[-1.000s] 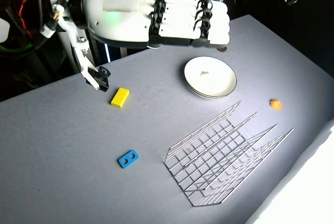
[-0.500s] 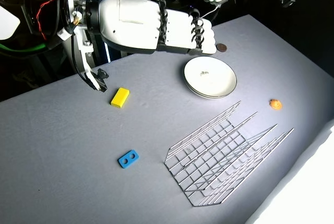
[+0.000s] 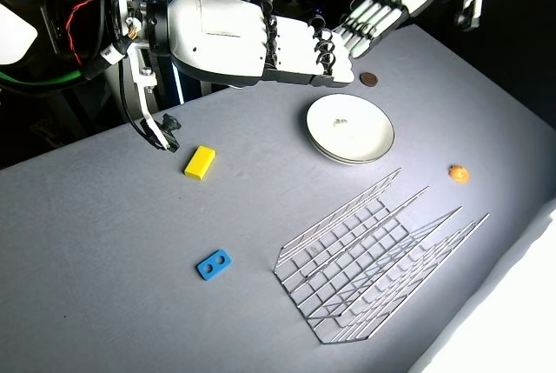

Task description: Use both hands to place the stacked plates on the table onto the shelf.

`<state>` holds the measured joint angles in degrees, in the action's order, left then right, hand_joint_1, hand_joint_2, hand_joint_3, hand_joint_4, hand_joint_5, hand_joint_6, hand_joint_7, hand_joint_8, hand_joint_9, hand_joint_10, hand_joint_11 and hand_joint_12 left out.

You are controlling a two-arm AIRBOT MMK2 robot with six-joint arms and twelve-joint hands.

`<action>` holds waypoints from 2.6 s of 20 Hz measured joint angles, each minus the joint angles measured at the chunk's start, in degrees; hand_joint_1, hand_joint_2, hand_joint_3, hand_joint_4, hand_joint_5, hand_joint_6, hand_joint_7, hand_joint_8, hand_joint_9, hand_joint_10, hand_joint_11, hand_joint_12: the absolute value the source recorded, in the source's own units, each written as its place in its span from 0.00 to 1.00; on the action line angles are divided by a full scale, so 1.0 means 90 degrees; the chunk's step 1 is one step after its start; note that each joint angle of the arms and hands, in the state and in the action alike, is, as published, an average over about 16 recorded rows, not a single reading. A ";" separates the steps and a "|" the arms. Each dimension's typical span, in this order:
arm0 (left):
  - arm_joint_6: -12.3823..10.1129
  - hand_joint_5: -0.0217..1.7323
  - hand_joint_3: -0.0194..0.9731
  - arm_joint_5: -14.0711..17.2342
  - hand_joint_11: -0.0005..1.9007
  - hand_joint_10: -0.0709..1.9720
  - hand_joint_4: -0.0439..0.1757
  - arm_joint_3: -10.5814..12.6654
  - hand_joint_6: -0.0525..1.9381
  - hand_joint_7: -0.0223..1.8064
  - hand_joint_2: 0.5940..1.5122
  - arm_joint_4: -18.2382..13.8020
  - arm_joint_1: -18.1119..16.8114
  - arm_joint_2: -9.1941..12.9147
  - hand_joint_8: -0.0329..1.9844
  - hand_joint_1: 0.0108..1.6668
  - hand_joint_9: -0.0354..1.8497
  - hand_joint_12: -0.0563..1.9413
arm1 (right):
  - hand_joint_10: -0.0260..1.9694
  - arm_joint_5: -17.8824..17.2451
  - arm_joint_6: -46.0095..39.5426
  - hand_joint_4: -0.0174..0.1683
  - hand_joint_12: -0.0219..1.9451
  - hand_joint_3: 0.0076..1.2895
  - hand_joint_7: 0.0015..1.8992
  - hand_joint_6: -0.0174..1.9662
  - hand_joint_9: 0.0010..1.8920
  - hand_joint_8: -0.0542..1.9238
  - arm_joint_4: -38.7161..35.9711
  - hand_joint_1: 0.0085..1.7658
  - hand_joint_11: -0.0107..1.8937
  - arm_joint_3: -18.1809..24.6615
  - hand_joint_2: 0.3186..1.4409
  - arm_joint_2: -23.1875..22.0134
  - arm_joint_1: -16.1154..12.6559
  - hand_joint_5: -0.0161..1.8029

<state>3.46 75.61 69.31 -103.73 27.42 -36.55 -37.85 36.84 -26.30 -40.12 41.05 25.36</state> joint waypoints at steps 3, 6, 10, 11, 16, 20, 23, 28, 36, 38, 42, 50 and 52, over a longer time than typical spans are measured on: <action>0.0081 0.02 0.03 -0.0421 0.01 0.04 0.20 -0.0025 0.02 0.02 0.51 -0.0080 0.0315 -0.0141 0.01 0.00 0.03 0.02 | 0.02 0.0000 0.0000 0.09 0.01 0.01 0.01 0.02 0.01 0.03 -0.0029 0.55 0.02 0.0000 0.54 0.0003 0.0000 0.03; 0.0096 0.02 0.03 -0.0869 0.01 0.04 0.20 -0.0054 0.02 0.02 0.51 -0.0116 0.0587 -0.0270 0.01 0.00 0.03 0.02 | 0.02 0.0000 -0.0001 0.08 0.01 0.01 0.01 0.02 0.01 0.03 -0.0087 0.53 0.02 0.0000 0.55 0.0006 0.0000 0.03; 0.0002 0.02 0.03 -0.1492 0.01 0.04 0.20 -0.0065 0.02 0.02 0.52 -0.0154 0.0922 -0.0401 0.01 0.00 0.03 0.02 | 0.01 0.0000 -0.0001 0.09 0.01 0.01 0.01 0.02 0.01 0.03 -0.0171 0.52 0.02 0.0000 0.56 0.0009 0.0000 0.02; -0.0025 0.02 0.03 -0.1649 0.01 0.04 0.20 -0.0064 0.02 0.02 0.52 -0.0156 0.1012 -0.0426 0.01 0.00 0.03 0.02 | 0.01 -0.0001 -0.0001 0.09 0.01 0.01 0.01 0.02 0.01 0.03 -0.0191 0.52 0.02 0.0000 0.56 0.0010 0.0000 0.02; -0.0189 0.02 0.03 -0.2342 0.01 0.04 0.20 -0.0052 0.02 0.02 0.52 -0.0136 0.1364 -0.0502 0.01 0.00 0.03 0.02 | 0.01 -0.0001 -0.0001 0.09 0.01 0.01 0.01 0.02 0.01 0.03 -0.0282 0.51 0.02 0.0000 0.55 0.0014 0.0000 0.02; -0.0332 0.02 0.03 -0.2675 0.01 0.04 0.20 -0.0004 0.02 0.02 0.52 -0.0111 0.1549 -0.0580 0.01 0.00 0.03 0.02 | 0.01 -0.0002 -0.0001 0.10 0.01 0.01 0.01 0.02 0.01 0.03 -0.0338 0.52 0.02 0.0000 0.54 0.0017 0.0000 0.02; -0.0414 0.02 0.03 -0.2815 0.01 0.04 0.20 0.0048 0.02 0.02 0.52 -0.0114 0.1670 -0.0640 0.01 0.00 0.03 0.02 | 0.02 -0.0002 -0.0001 0.10 0.01 0.01 0.01 0.02 0.01 0.03 -0.0361 0.53 0.02 0.0000 0.54 0.0018 0.0000 0.02; -0.0558 0.02 0.03 -0.2991 0.01 0.04 0.19 0.0098 0.02 0.02 0.53 -0.0102 0.1837 -0.0733 0.01 0.00 0.03 0.02 | 0.02 -0.0003 -0.0002 0.10 0.01 0.01 0.01 0.02 0.01 0.03 -0.0400 0.54 0.02 0.0000 0.53 0.0022 0.0000 0.02; -0.0888 0.01 0.03 -0.3221 0.01 0.04 0.18 0.0088 0.02 0.02 0.53 -0.0030 0.2112 -0.0816 0.01 0.00 0.03 0.02 | 0.02 -0.0006 -0.0002 0.11 0.01 0.01 0.01 0.02 0.01 0.03 -0.0453 0.55 0.02 0.0000 0.53 0.0029 0.0000 0.02; -0.1020 0.01 0.03 -0.3284 0.01 0.04 0.17 0.0051 0.01 0.01 0.53 0.0001 0.2186 -0.0822 0.01 0.00 0.03 0.02 | 0.02 -0.0006 -0.0002 0.11 0.01 0.01 0.01 0.02 0.01 0.03 -0.0462 0.55 0.02 0.0000 0.53 0.0031 0.0001 0.02; -0.1282 0.01 0.03 -0.3410 0.01 0.04 0.17 -0.0056 0.01 0.01 0.52 0.0066 0.2309 -0.0826 0.01 0.00 0.03 0.02 | 0.02 -0.0013 0.0000 0.11 0.01 0.01 0.01 0.02 0.01 0.03 -0.0485 0.54 0.02 0.0000 0.54 0.0037 0.0013 0.02; -0.1683 0.00 0.03 -0.3712 0.01 0.04 0.16 -0.0403 0.01 0.01 0.51 0.0288 0.2465 -0.0833 0.01 0.00 0.02 0.02 | 0.01 -0.0019 0.0305 0.11 0.01 0.01 0.01 0.02 0.01 0.03 -0.0525 0.54 0.02 -0.0003 0.54 0.0096 0.0082 0.02; -0.1736 0.00 0.03 -0.3791 0.01 0.04 0.16 -0.0492 0.01 0.00 0.51 0.0368 0.2488 -0.0840 0.01 0.00 0.02 0.02 | 0.01 -0.0021 0.0520 0.11 0.01 0.01 0.01 0.02 0.01 0.03 -0.0534 0.54 0.02 -0.0014 0.54 0.0161 0.0125 0.02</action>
<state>-12.17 41.50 64.88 -100.41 49.82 -44.11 -38.04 41.52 -31.10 -40.24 42.49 26.49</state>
